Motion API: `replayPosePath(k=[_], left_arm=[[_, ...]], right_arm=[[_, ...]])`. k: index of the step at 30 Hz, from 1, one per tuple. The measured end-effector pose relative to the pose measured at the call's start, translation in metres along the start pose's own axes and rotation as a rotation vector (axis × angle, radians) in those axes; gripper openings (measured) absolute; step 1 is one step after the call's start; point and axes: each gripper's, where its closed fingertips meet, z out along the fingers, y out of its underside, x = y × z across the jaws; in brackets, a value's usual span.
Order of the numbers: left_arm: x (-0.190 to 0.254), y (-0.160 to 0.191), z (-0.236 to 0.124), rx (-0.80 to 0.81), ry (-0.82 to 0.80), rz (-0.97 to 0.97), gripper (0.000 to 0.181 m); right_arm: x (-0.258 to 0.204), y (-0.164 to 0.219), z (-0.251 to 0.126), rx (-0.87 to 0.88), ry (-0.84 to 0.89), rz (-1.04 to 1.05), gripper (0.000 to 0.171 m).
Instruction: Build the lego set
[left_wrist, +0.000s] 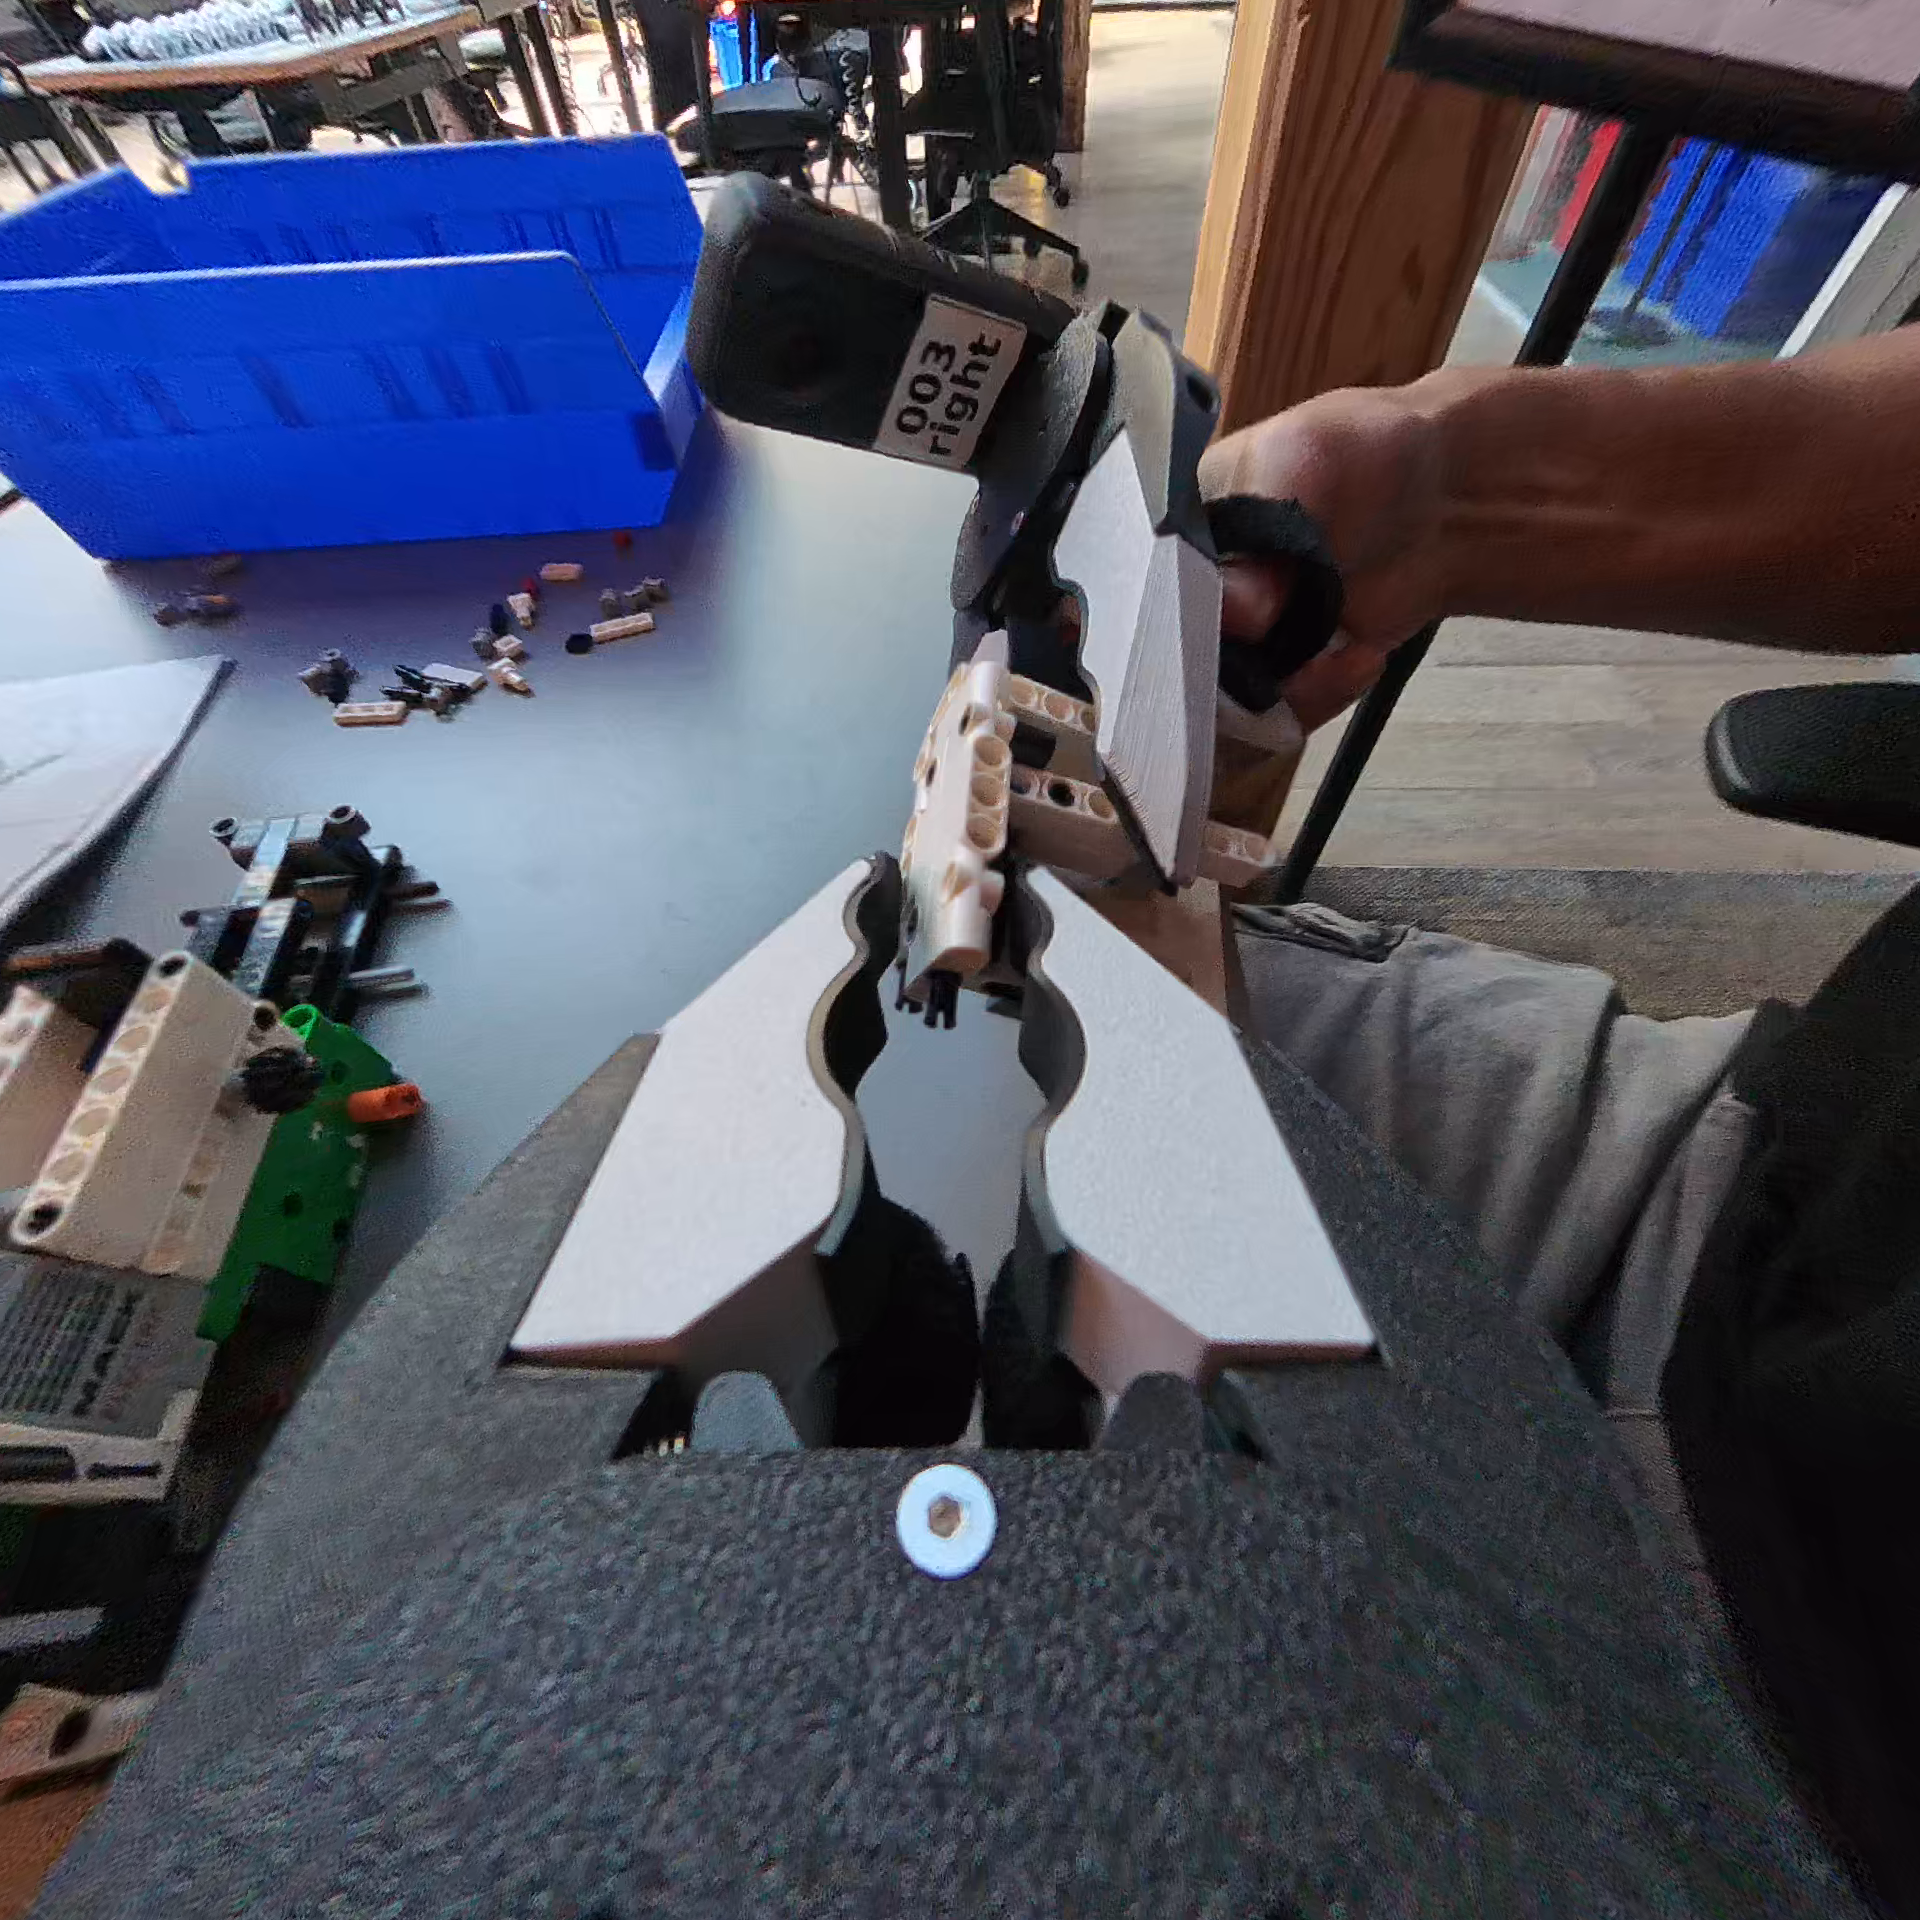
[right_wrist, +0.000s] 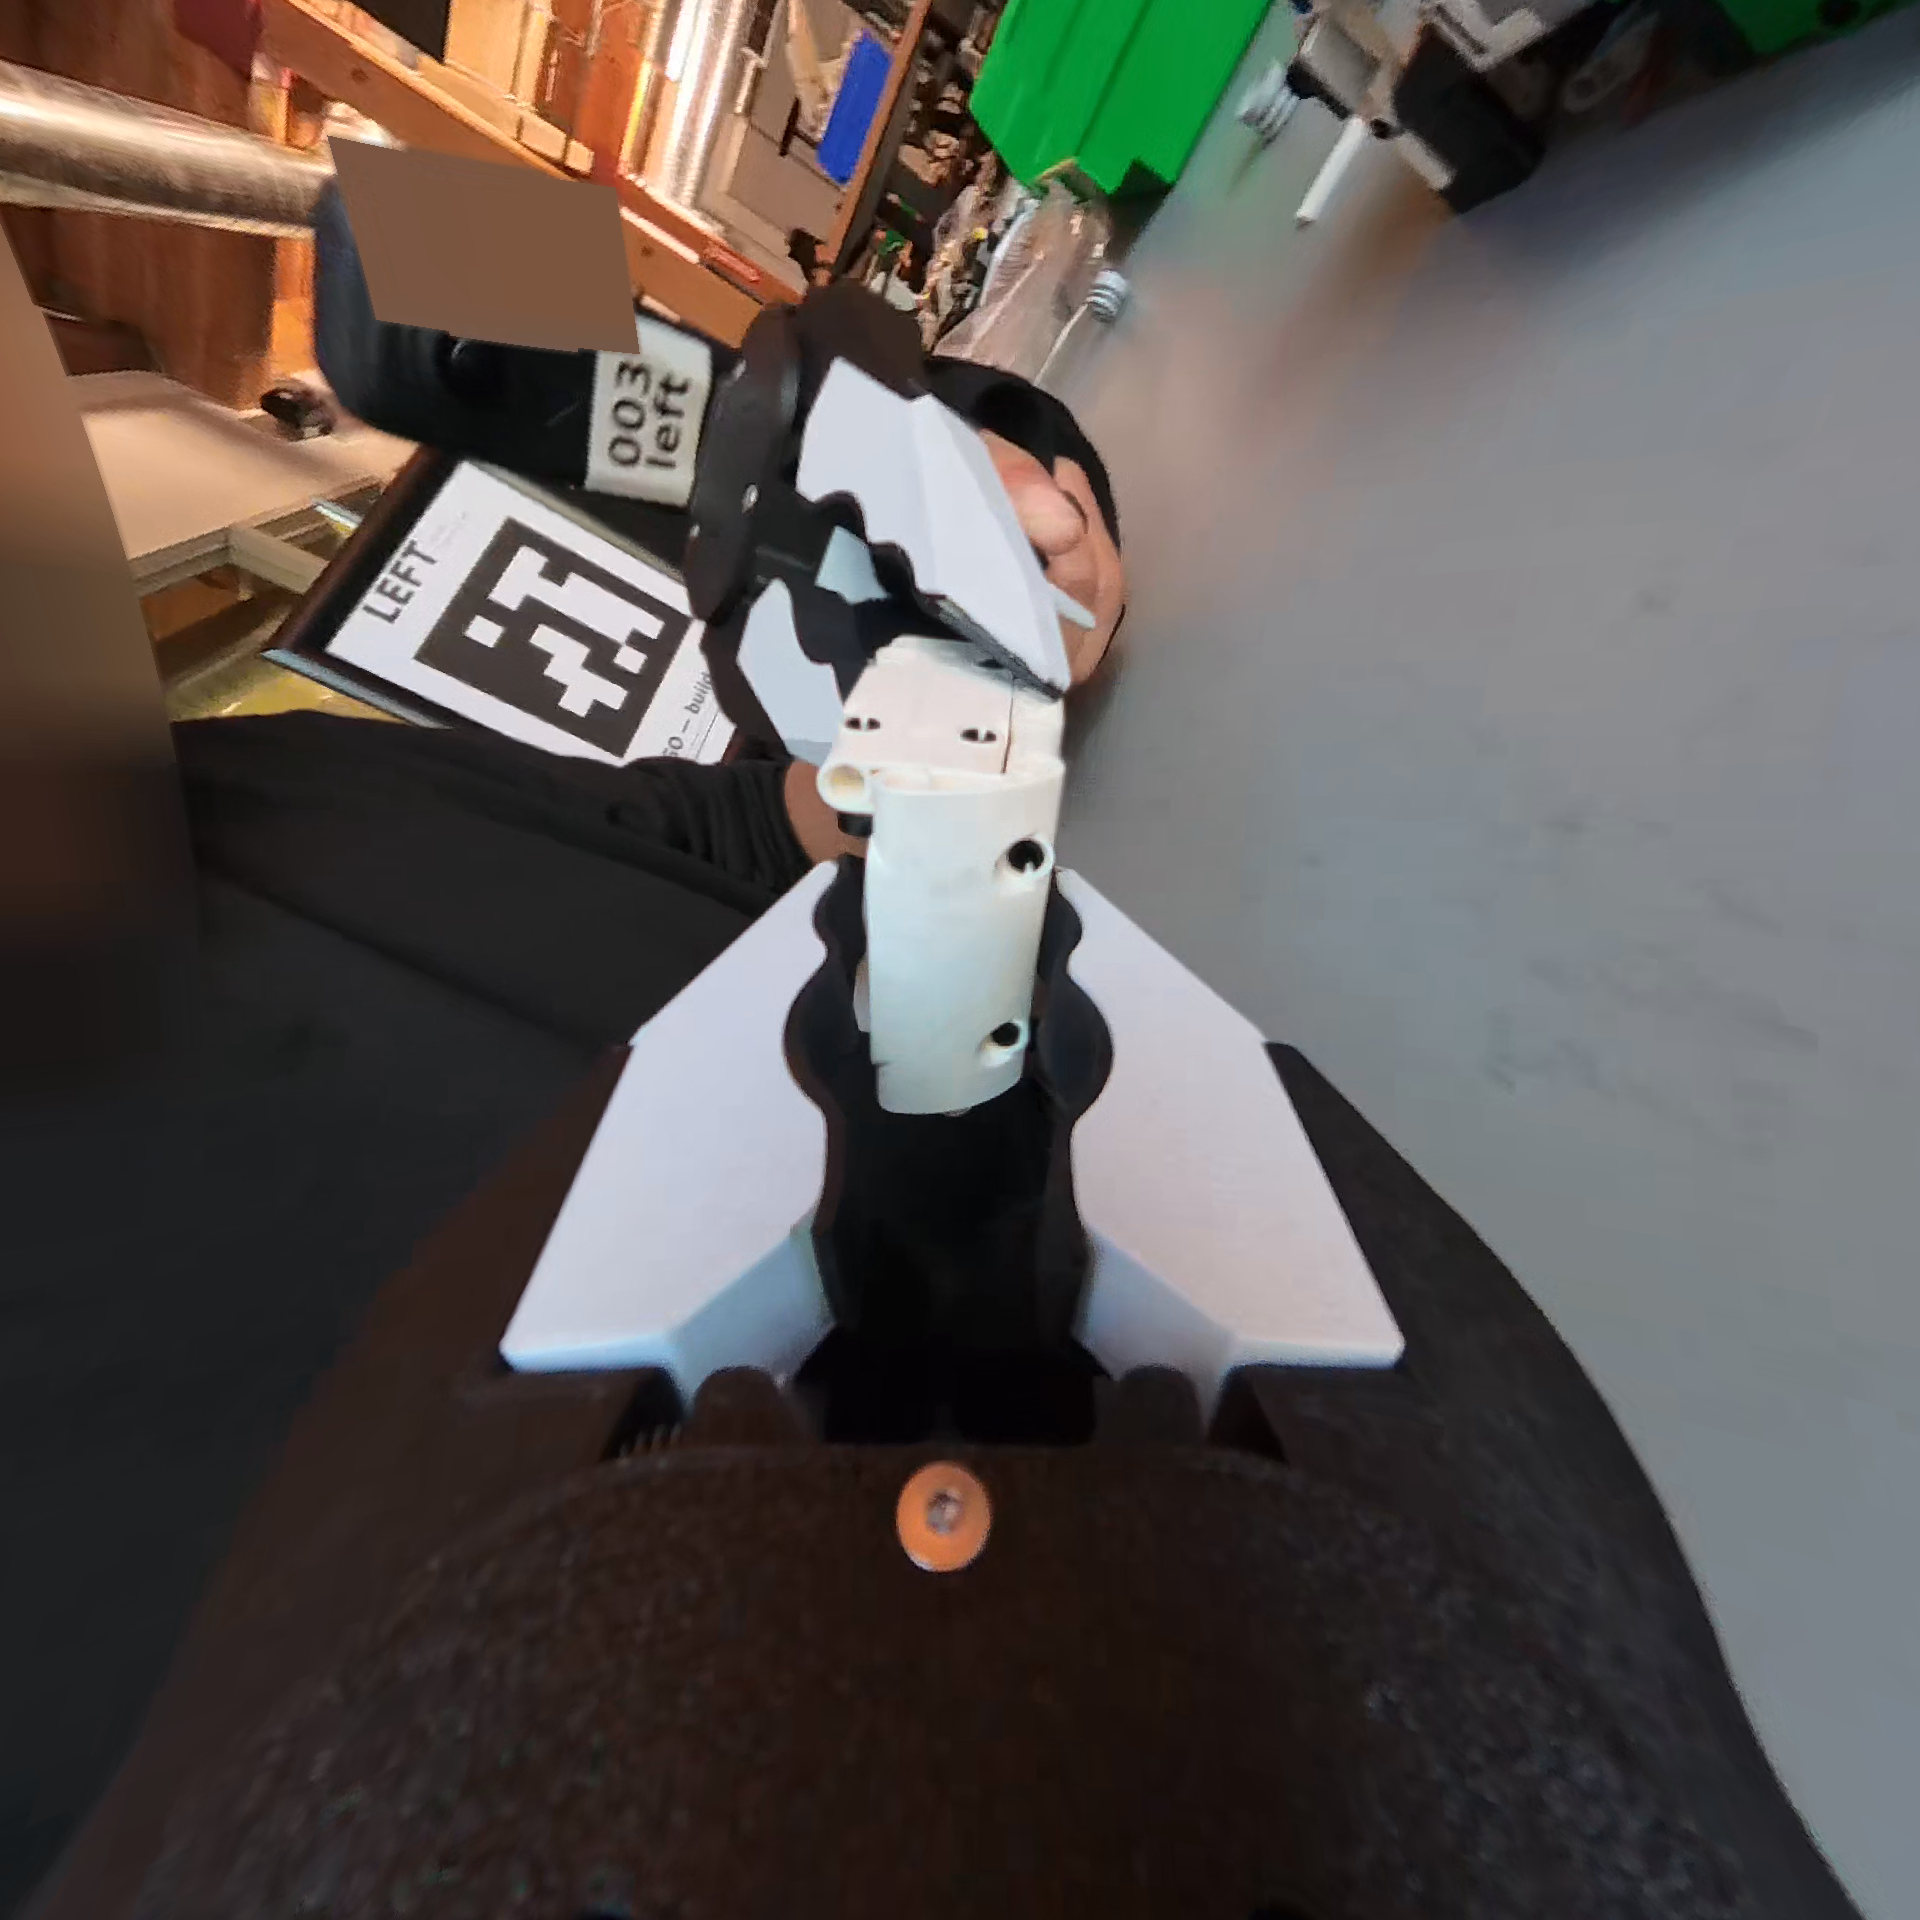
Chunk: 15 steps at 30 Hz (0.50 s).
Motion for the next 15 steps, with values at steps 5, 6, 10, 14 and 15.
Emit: replayPosePath(k=[5, 6, 10, 14, 15], left_arm=[[-0.004, -0.003, -0.023, 0.058, 0.036, -0.250, 0.043], [-0.002, -0.004, -0.026, 0.081, 0.042, -0.290, 0.045], [0.021, -0.018, -0.020, 0.185, 0.171, -0.452, 0.065], [0.028, -0.029, -0.015, 0.223, 0.168, -0.444, 0.067], [0.026, -0.029, -0.015, 0.220, 0.145, -0.429, 0.062]], right_arm=[[-0.008, -0.026, -0.002, 0.169, -0.026, -0.068, 0.032], [-0.012, -0.035, -0.006, 0.233, -0.045, -0.096, 0.032], [-0.042, -0.062, -0.014, 0.517, -0.129, -0.348, 0.032], [-0.046, -0.055, 0.007, 0.486, -0.097, -0.424, 0.032], [-0.046, -0.053, 0.008, 0.486, -0.098, -0.430, 0.032]])
